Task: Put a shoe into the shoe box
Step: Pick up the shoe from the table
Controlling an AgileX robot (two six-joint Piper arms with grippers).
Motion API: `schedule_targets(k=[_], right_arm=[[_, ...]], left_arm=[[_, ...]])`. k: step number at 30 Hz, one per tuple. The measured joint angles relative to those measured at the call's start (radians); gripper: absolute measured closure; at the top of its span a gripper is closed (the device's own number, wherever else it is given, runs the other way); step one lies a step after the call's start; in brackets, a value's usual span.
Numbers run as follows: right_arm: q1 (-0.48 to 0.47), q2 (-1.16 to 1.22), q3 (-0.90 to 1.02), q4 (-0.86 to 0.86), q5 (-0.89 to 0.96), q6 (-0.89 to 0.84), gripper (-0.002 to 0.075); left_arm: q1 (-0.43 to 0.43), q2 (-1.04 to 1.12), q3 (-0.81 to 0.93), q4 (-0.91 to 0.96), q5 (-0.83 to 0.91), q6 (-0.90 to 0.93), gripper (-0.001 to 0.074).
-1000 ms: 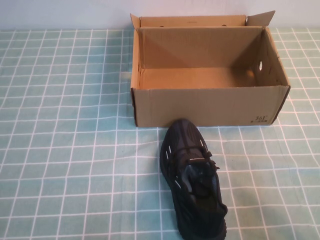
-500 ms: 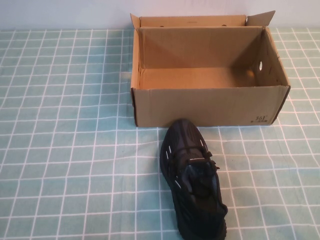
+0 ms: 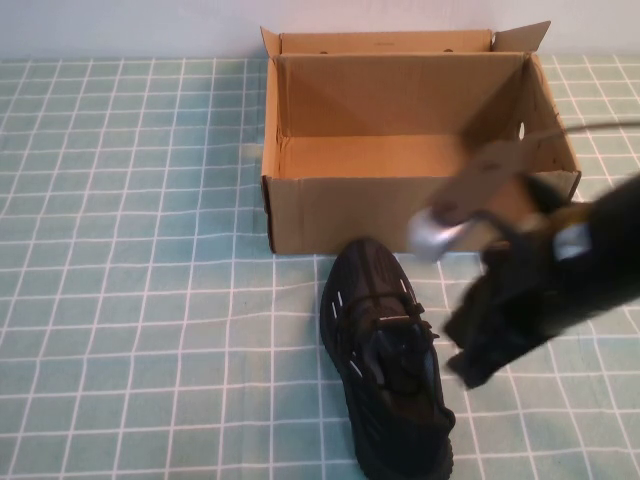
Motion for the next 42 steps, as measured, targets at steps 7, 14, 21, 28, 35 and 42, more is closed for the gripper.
schedule_targets(k=[7, 14, 21, 28, 35, 42], right_arm=[[0.129, 0.126, -0.103, -0.185, 0.000, -0.061, 0.0593], [0.132, 0.187, -0.118, -0.275, -0.048, -0.085, 0.0339], [0.132, 0.234, -0.119, -0.312, -0.108, -0.155, 0.0306], [0.132, 0.312, -0.121, -0.373, -0.131, -0.165, 0.0306], [0.132, 0.358, -0.123, -0.426, -0.155, -0.165, 0.0306], [0.132, 0.358, -0.123, -0.437, -0.201, -0.165, 0.0306]], left_arm=[[0.000, 0.000, 0.000, 0.000, 0.000, 0.000, 0.0738], [0.000, 0.000, 0.000, 0.000, 0.000, 0.000, 0.0738], [0.000, 0.000, 0.000, 0.000, 0.000, 0.000, 0.0738], [0.000, 0.000, 0.000, 0.000, 0.000, 0.000, 0.0738], [0.000, 0.000, 0.000, 0.000, 0.000, 0.000, 0.0738], [0.000, 0.000, 0.000, 0.000, 0.000, 0.000, 0.0738]])
